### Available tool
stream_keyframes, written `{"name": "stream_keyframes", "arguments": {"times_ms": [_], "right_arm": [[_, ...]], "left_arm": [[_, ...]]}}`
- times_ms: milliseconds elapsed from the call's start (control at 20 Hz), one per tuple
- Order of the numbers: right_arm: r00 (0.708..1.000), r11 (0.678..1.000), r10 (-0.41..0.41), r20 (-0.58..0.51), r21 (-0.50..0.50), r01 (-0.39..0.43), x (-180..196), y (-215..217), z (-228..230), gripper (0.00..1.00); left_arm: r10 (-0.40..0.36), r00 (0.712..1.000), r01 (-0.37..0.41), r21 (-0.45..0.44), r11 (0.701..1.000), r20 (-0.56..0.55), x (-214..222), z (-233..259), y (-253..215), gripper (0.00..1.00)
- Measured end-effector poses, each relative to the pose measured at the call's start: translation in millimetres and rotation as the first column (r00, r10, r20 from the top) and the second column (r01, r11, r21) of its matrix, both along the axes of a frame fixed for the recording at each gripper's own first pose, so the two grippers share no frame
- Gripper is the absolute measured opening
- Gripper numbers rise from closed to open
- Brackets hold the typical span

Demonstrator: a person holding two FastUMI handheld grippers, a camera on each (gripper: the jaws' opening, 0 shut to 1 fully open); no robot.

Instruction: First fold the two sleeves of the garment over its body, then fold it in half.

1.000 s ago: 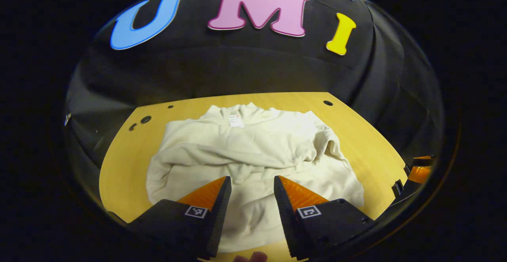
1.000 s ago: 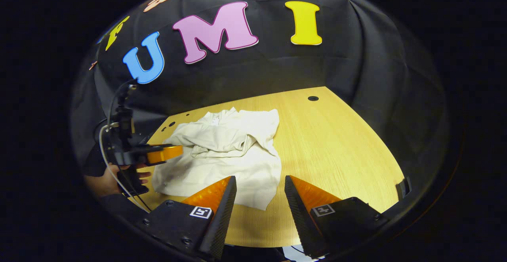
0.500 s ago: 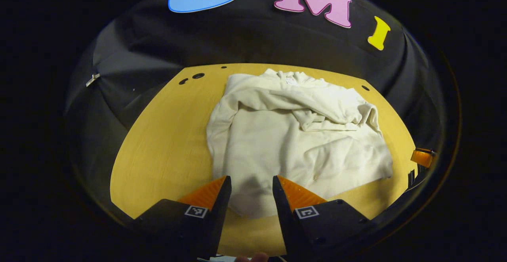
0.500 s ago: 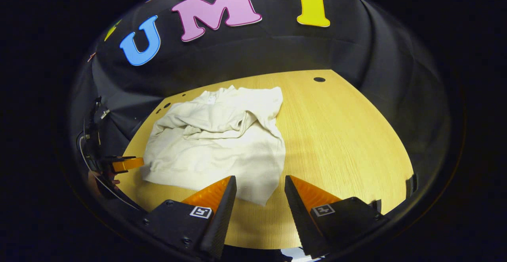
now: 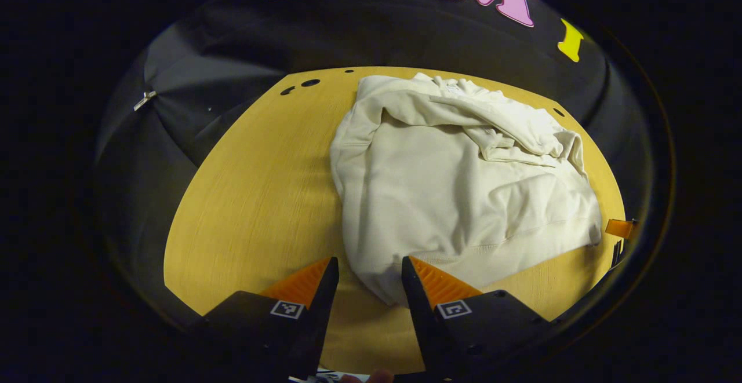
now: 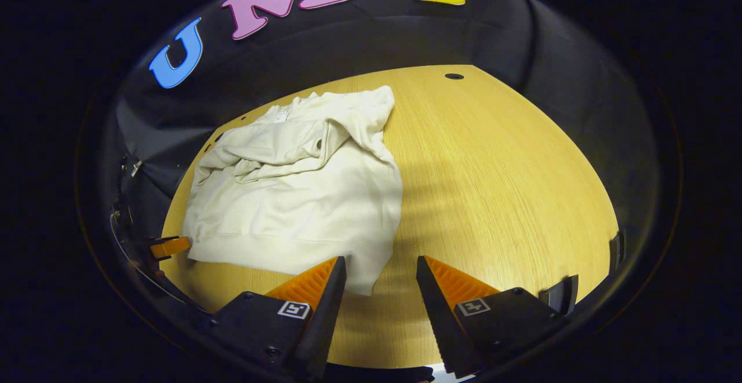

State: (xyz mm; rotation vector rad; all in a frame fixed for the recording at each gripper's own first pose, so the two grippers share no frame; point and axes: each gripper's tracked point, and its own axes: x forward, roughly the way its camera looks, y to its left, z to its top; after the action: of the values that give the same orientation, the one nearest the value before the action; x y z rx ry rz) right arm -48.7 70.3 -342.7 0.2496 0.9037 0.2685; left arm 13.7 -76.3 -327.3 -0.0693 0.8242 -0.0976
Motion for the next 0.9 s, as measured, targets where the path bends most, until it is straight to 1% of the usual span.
{"name": "stream_keyframes", "arguments": {"times_ms": [100, 200, 250, 300, 350, 400, 500, 550, 600, 650, 700, 800, 900], "right_arm": [[1.0, 1.0, 0.0, -0.025, 0.013, 0.0, -1, 4, -9, 0.76], [0.999, 1.0, -0.001, -0.049, 0.025, 0.003, 0, 7, -16, 0.76], [0.998, 0.999, -0.001, -0.06, 0.032, 0.003, 0, 9, -18, 0.76], [0.998, 0.999, 0.0, -0.061, 0.037, 0.002, 3, 10, -18, 0.76], [0.998, 0.999, 0.001, -0.057, 0.039, 0.001, 5, 12, -18, 0.76], [0.998, 0.999, 0.005, -0.062, 0.039, -0.002, 6, 14, -17, 0.76], [0.997, 1.0, 0.01, -0.073, 0.018, -0.008, 7, 16, -19, 0.76], [0.997, 1.0, 0.024, -0.079, -0.007, -0.025, 7, 18, -21, 0.8], [0.996, 0.999, 0.042, -0.08, -0.017, -0.043, 6, 22, -20, 0.81], [0.996, 0.998, 0.054, -0.076, -0.03, -0.057, 4, 25, -19, 0.8], [0.995, 0.996, 0.068, -0.075, -0.057, -0.072, 3, 25, -20, 0.98], [0.992, 0.988, 0.111, -0.067, -0.104, -0.117, 1, 27, -23, 0.96], [0.987, 0.975, 0.142, -0.071, -0.159, -0.152, -1, 27, -26, 0.96]], "left_arm": [[-0.01, 1.0, 0.009, -0.038, 0.999, -0.028, -3, -6, -5, 0.69], [-0.02, 0.998, 0.015, -0.074, 0.997, -0.059, -2, -11, -10, 0.66], [-0.02, 0.997, 0.014, -0.082, 0.997, -0.078, -3, -14, -12, 0.66], [-0.03, 0.997, 0.025, -0.083, 0.996, -0.065, 0, -12, -13, 0.72], [-0.043, 0.996, 0.037, -0.078, 0.996, -0.081, 0, -13, -16, 0.67], [-0.056, 0.995, 0.051, -0.06, 0.997, -0.086, 1, -16, -16, 0.69], [-0.066, 0.992, 0.063, -0.033, 0.997, -0.105, 1, -16, -15, 0.7], [-0.054, 0.992, 0.05, -0.037, 0.998, -0.11, 2, -16, -15, 0.71], [-0.044, 0.993, 0.04, -0.04, 0.998, -0.113, 2, -15, -15, 0.73], [-0.035, 0.992, 0.031, -0.034, 0.999, -0.117, 0, -16, -14, 0.78], [-0.012, 0.993, 0.009, -0.03, 1.0, -0.121, 0, -16, -14, 0.75], [0.05, 0.988, -0.056, -0.037, 0.998, -0.143, -4, -17, -14, 0.75], [0.063, 0.987, -0.07, -0.041, 0.997, -0.147, -4, -16, -14, 0.75]]}}
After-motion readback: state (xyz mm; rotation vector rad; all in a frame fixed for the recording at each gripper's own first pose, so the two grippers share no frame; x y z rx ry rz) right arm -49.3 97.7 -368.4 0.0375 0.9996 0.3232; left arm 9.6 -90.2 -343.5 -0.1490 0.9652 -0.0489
